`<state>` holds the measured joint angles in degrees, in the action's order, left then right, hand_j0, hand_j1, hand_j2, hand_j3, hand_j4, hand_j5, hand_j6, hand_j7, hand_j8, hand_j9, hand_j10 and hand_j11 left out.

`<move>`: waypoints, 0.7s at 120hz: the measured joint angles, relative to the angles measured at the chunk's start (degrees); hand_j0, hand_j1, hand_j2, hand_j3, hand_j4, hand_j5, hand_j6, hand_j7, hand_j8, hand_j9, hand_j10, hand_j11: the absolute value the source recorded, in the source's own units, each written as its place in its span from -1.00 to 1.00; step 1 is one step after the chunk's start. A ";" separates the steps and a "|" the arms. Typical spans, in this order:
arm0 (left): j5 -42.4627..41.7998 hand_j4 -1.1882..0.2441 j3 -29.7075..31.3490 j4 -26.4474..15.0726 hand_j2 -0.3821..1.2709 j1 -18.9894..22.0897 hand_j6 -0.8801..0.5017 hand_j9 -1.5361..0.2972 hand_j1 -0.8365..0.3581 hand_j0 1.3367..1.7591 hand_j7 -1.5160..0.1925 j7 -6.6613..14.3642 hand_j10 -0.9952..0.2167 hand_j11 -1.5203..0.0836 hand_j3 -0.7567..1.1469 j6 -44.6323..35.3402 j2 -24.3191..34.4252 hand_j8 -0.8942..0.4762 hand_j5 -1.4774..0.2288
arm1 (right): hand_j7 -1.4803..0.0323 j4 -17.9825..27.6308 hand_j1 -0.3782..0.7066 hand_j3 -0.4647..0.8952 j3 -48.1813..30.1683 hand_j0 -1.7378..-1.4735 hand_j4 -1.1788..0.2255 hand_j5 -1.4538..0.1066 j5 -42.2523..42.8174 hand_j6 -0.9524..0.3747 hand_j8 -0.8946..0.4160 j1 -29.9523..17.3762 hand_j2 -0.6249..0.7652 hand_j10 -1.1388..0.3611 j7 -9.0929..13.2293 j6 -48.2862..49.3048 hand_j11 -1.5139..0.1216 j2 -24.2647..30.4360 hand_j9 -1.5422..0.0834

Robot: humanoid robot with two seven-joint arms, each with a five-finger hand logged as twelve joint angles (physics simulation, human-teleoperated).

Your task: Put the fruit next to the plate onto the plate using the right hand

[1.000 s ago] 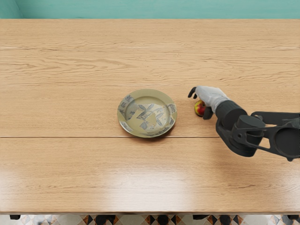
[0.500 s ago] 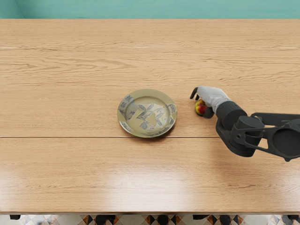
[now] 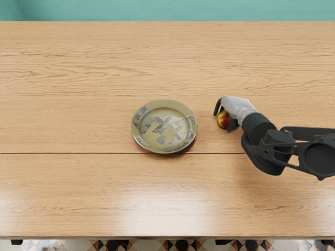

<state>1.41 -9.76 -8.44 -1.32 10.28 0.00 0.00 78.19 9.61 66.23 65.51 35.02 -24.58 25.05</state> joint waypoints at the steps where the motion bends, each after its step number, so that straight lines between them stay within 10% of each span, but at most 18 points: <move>1: 0.00 0.66 0.00 0.00 -0.54 0.00 0.27 0.68 0.98 0.52 0.77 0.00 0.64 0.90 -0.21 0.00 0.00 0.30 0.73 | -0.08 -0.02 0.17 -0.32 -0.02 -0.38 -0.18 -0.15 -0.01 -0.27 -0.31 0.00 0.13 -0.29 0.00 0.00 -0.12 0.00 -0.08; 84: 0.00 0.66 0.01 0.00 -0.54 0.00 0.27 0.68 0.98 0.52 0.77 0.00 0.64 0.90 -0.20 0.00 0.00 0.30 0.73 | -0.19 1.86 0.17 -0.32 -5.71 -0.39 -0.25 -0.29 -0.57 -0.24 -0.25 6.13 0.20 -0.32 -0.02 0.13 -0.25 -6.56 -0.21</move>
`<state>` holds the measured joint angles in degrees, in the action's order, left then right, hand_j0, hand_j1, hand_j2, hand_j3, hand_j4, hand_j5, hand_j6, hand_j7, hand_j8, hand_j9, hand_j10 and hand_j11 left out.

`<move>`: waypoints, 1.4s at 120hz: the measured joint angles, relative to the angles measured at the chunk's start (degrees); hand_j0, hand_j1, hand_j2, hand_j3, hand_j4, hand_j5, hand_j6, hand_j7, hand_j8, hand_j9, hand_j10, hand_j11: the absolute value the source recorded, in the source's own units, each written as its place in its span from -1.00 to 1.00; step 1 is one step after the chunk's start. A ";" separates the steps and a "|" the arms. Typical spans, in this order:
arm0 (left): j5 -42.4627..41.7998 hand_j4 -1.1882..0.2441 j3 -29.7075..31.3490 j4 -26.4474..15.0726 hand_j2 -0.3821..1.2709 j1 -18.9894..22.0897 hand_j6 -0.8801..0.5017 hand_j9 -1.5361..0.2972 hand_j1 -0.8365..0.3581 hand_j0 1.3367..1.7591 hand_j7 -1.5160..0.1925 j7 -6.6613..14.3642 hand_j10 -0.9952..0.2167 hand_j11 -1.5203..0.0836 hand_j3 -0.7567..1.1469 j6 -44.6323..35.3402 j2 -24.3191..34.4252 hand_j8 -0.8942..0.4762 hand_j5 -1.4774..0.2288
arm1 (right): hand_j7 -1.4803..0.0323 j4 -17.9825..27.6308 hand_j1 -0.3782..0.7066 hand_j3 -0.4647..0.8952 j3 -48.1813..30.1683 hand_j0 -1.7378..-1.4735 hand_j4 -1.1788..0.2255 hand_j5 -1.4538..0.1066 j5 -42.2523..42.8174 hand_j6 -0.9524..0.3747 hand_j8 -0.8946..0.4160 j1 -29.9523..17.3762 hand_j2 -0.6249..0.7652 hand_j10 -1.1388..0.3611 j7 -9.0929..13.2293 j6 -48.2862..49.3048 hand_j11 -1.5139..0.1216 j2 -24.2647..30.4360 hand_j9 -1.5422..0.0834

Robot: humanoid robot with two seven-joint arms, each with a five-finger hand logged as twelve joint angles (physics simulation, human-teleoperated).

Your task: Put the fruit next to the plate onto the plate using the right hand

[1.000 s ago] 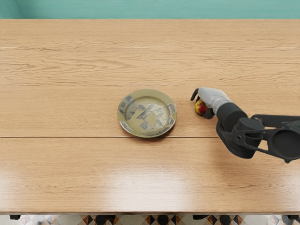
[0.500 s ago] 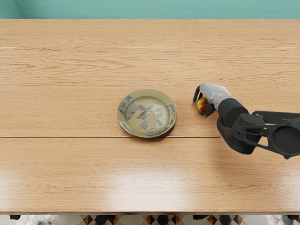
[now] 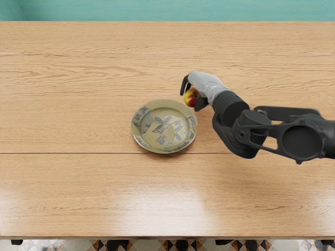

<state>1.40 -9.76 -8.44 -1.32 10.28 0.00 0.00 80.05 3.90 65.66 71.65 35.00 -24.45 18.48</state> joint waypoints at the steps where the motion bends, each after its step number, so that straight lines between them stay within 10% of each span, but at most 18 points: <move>1: 0.00 0.66 0.00 0.00 -0.54 0.00 0.27 0.68 0.98 0.52 0.77 0.00 0.64 0.90 -0.20 0.00 0.00 0.30 0.73 | -0.19 0.21 0.17 -0.32 -0.03 -0.39 -0.25 -0.29 0.00 -0.24 -0.25 0.05 0.21 -0.32 0.00 0.00 -0.25 -0.10 -0.21; 56: 0.00 0.66 0.00 0.00 -0.54 0.00 0.27 0.68 0.98 0.52 0.77 0.00 0.64 0.90 -0.20 0.00 0.00 0.30 0.73 | -0.20 2.06 0.27 -0.31 0.20 -0.40 -0.22 -0.33 0.26 -0.22 -0.22 -2.97 0.44 -0.29 -0.02 -0.04 -0.27 -6.48 -0.23; 80: 0.00 0.66 0.00 0.00 -0.54 0.00 0.27 0.68 0.98 0.52 0.77 0.00 0.64 0.90 -0.20 0.00 0.00 0.30 0.73 | -0.18 0.69 0.18 -0.32 0.34 -0.39 -0.23 -0.29 0.67 -0.21 -0.22 -3.84 0.21 -0.29 0.02 -0.04 -0.25 -6.80 -0.20; 105: 0.00 0.66 0.00 0.00 -0.54 0.00 0.27 0.68 0.98 0.52 0.77 0.00 0.64 0.90 -0.20 0.00 0.00 0.30 0.73 | 0.49 1.82 -0.48 -0.32 -2.22 -0.39 0.31 0.40 -2.05 0.16 0.12 -3.99 0.02 0.19 0.00 0.03 0.41 -6.23 0.45; 132: 0.00 0.66 0.00 0.00 -0.54 0.00 0.27 0.68 0.98 0.52 0.77 0.00 0.64 0.90 -0.20 0.00 0.00 0.30 0.73 | 0.80 9.80 -0.79 -0.32 -24.57 -0.40 0.55 0.71 -21.88 0.34 0.28 -8.14 -0.06 0.41 0.00 22.06 0.70 11.66 0.75; 168: 0.00 0.66 -0.01 0.00 -0.54 0.00 0.27 0.68 0.98 0.52 0.77 0.00 0.64 0.90 -0.21 0.00 0.00 0.30 0.73 | 0.92 5.73 -0.91 -0.32 -41.86 -0.40 0.65 0.83 -54.60 0.41 0.34 -15.08 -0.09 0.49 0.00 56.62 0.82 33.32 0.86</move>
<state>1.41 -9.77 -8.44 -1.32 10.28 0.00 0.00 85.78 -37.96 11.06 56.56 35.00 32.17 51.81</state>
